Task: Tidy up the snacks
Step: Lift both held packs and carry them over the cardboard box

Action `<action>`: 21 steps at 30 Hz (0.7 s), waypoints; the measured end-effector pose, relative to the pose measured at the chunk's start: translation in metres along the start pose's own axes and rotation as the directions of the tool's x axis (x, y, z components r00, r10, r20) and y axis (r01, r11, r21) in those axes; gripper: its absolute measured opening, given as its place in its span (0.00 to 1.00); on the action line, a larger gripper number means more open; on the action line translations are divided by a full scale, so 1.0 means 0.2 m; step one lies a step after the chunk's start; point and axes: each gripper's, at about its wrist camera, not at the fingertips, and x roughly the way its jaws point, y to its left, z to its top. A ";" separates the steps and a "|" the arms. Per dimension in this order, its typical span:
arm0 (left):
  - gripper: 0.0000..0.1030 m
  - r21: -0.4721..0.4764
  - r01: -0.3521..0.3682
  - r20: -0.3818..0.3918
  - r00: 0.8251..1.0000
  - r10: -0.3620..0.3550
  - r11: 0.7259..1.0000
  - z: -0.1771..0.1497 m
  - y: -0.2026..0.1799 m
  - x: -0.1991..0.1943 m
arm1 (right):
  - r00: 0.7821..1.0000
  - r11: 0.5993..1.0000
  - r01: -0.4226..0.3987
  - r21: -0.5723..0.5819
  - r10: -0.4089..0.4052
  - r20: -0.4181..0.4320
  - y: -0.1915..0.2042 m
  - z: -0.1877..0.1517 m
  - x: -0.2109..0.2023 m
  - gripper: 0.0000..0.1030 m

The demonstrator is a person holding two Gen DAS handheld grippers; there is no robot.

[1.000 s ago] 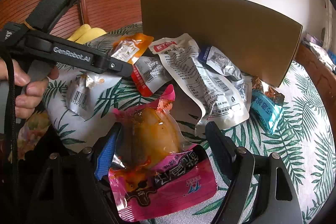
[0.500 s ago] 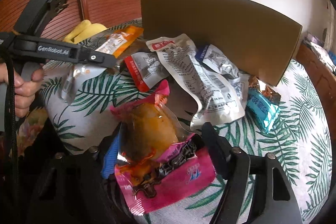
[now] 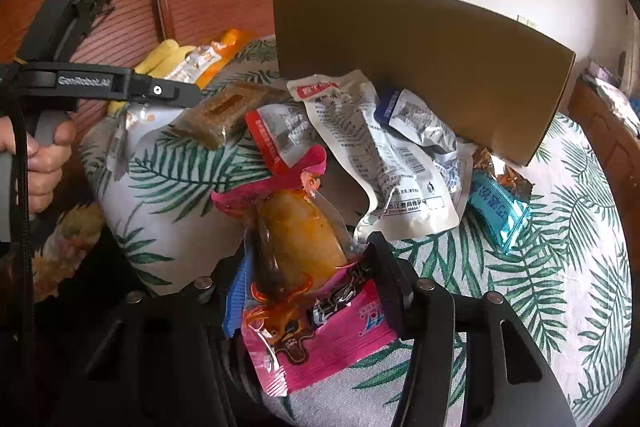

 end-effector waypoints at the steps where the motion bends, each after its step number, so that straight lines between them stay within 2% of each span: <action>1: 0.44 -0.001 -0.001 0.004 1.000 0.001 1.000 0.00 0.00 -0.01 | 1.000 1.000 0.001 0.001 -0.001 0.004 0.00 0.00 -0.01 0.52; 13: 0.44 0.033 0.034 0.049 0.998 -0.036 0.999 0.03 -0.09 -0.06 | 0.999 1.000 -0.008 0.002 0.008 0.046 0.03 0.05 -0.12 0.52; 21: 0.44 0.063 0.058 0.085 0.994 -0.063 0.996 0.12 -0.17 -0.10 | 0.993 0.999 0.042 -0.007 -0.041 0.114 -0.01 0.16 -0.24 0.52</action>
